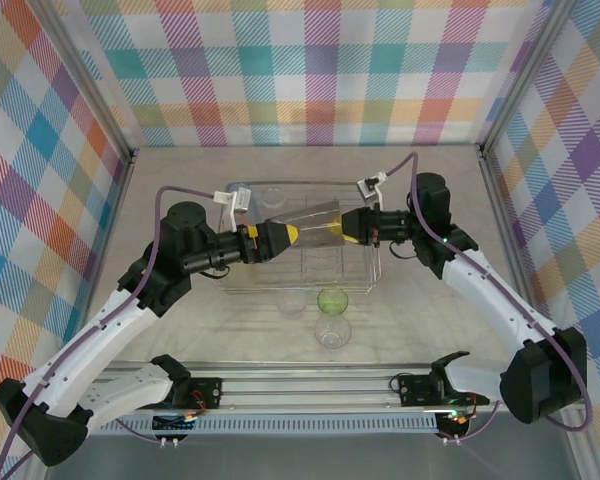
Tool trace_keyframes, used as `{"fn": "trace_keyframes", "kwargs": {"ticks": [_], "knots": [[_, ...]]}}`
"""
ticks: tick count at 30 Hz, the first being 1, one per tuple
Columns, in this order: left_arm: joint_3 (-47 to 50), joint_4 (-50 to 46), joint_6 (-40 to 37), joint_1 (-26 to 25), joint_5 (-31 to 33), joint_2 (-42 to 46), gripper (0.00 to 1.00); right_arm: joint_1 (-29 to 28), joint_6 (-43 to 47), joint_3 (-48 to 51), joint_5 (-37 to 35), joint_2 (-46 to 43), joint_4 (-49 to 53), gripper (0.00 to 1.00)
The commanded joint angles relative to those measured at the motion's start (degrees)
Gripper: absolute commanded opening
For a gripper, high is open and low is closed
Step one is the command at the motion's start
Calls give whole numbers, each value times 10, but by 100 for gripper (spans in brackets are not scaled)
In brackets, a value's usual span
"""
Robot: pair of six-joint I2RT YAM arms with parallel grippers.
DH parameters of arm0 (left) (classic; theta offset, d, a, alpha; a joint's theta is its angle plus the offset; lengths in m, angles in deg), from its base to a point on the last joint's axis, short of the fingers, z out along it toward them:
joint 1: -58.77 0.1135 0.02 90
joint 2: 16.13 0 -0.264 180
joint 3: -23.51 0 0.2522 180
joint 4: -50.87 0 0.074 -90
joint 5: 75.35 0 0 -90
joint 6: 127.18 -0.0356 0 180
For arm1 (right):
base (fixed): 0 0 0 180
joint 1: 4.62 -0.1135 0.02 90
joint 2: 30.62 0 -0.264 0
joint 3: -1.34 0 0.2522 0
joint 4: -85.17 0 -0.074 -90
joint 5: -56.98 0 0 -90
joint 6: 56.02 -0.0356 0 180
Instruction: Load the cups into the dish rack
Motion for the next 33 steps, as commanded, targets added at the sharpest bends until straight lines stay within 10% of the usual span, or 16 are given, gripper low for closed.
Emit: {"fn": "trace_keyframes", "kwargs": {"ticks": [1,9,15,21,28,33], "knots": [[12,46,14,3,-29,4,100,-8,-17,4,30,3,-66,0],[34,87,1,3,-59,4,89,-12,-28,-10,35,29,-85,0],[49,103,-4,3,-63,6,61,-13,-29,-9,33,47,-89,1],[42,44,-24,3,-30,6,38,-13,39,-29,5,44,11,84],[3,-97,-50,3,94,27,24,-6,219,-78,-233,-1,353,100],[-92,-300,-65,3,311,-13,12,3,268,-47,-419,-78,445,99]]}}
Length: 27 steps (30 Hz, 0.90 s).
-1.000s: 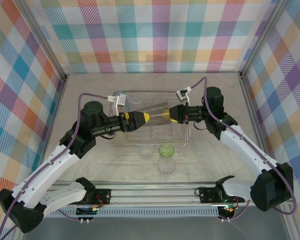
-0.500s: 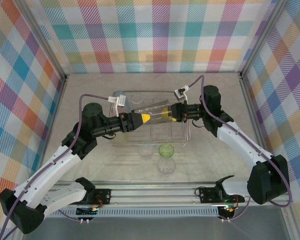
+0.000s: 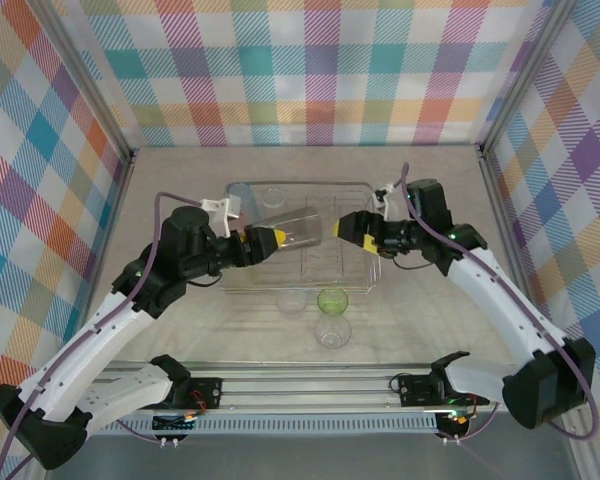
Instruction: Load the cups into the dish rack
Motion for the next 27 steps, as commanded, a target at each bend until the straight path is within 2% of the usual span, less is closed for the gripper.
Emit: {"fn": "trace_keyframes", "kwargs": {"ticks": [1,4,8,17,27], "knots": [[-84,-162,-27,-1,173,-36,9,5,71,16,-155,-68,106,99],[-140,-220,-50,-2,202,-89,1,6,78,40,-216,-128,119,99],[-180,-229,-69,-8,191,-138,0,7,88,56,-275,-179,142,99],[-336,-363,-145,-22,250,-296,0,7,92,74,-293,-198,163,99],[-450,-454,-195,-26,228,-423,0,7,93,73,-280,-190,160,99]]}}
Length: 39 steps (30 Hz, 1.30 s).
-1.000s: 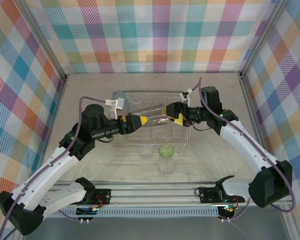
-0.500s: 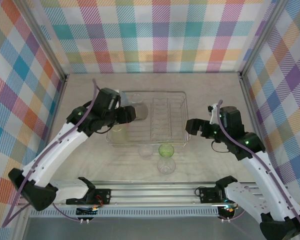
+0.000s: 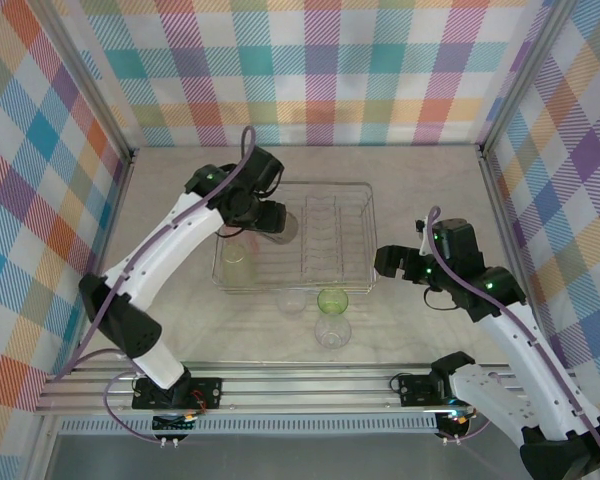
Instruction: Load the cups into the dish rack
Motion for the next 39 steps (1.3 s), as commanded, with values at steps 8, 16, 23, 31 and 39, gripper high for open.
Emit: {"fn": "trace_keyframes", "kwargs": {"ticks": [8,16,23,31,39], "knots": [[-46,-51,-40,-14,-10,-49,0,3,0,-6,-2,4,14,99],[-62,-55,-68,-13,16,-114,0,3,-7,-14,1,9,17,99],[-91,-59,-75,-12,57,-165,0,3,-8,-24,3,1,31,99],[-135,-54,-73,-7,80,-216,0,4,-7,-26,43,24,36,99],[-166,-67,-71,7,81,-261,0,3,-2,-21,58,37,49,99]]}}
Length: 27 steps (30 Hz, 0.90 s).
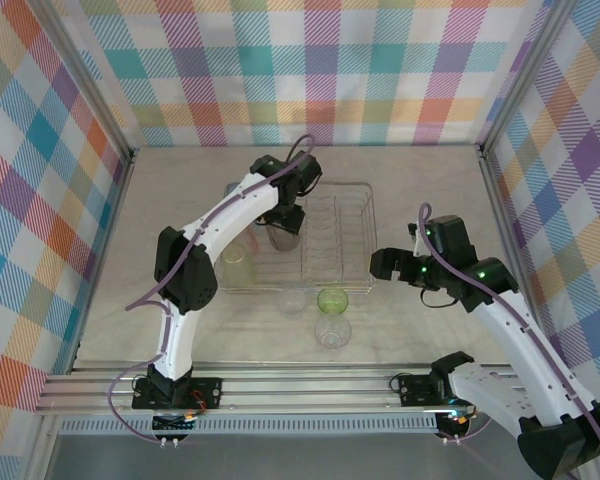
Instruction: Load the cups into the dish rack
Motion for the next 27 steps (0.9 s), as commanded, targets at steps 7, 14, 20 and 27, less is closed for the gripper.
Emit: {"fn": "trace_keyframes", "kwargs": {"ticks": [7,14,20,27], "knots": [[-20,-30,-5,18,23,-9,19,4,-2,-5,-1,-1,29,99],[-20,-26,-4,20,38,-6,66,4,-1,-1,48,0,28,99],[-16,-12,6,19,51,8,100,1,-15,10,108,5,55,89],[7,31,10,19,38,56,100,-87,-65,36,85,23,83,81]]}}
